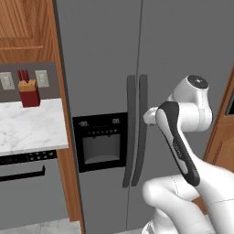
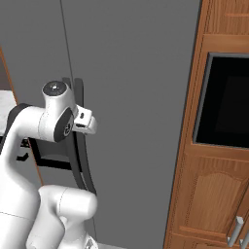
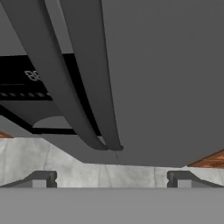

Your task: Take the lemon wedge from the fridge and place it on the plate with fish on the dining counter.

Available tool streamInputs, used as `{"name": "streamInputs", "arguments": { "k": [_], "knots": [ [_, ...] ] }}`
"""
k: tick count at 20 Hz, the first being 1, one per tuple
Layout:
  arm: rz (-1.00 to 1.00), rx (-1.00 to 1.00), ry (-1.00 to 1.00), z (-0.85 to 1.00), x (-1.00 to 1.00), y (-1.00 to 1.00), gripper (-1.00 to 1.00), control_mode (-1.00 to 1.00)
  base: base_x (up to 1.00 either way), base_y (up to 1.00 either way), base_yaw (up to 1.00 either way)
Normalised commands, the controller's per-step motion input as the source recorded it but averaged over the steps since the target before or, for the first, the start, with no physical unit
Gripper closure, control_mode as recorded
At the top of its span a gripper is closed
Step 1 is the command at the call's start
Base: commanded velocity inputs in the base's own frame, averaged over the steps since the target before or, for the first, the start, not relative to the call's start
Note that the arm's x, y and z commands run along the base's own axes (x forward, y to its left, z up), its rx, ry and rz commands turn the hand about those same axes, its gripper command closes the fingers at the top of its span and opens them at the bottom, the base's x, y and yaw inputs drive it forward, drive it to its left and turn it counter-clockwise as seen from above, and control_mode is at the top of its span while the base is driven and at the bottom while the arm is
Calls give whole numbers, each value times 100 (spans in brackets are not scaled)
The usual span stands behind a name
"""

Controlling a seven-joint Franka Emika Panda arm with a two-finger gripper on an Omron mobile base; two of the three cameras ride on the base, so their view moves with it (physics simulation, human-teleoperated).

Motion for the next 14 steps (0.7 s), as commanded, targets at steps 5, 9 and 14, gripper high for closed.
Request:
{"name": "streamInputs", "arguments": {
  "k": [5,9,14],
  "knots": [
    [0,0,0,-2,0,10,-100,100,0,25,0],
    [0,0,0,0,0,0,-100,100,-35,13,0],
    [0,0,0,0,0,0,-100,100,-65,0,0]
  ]
}}
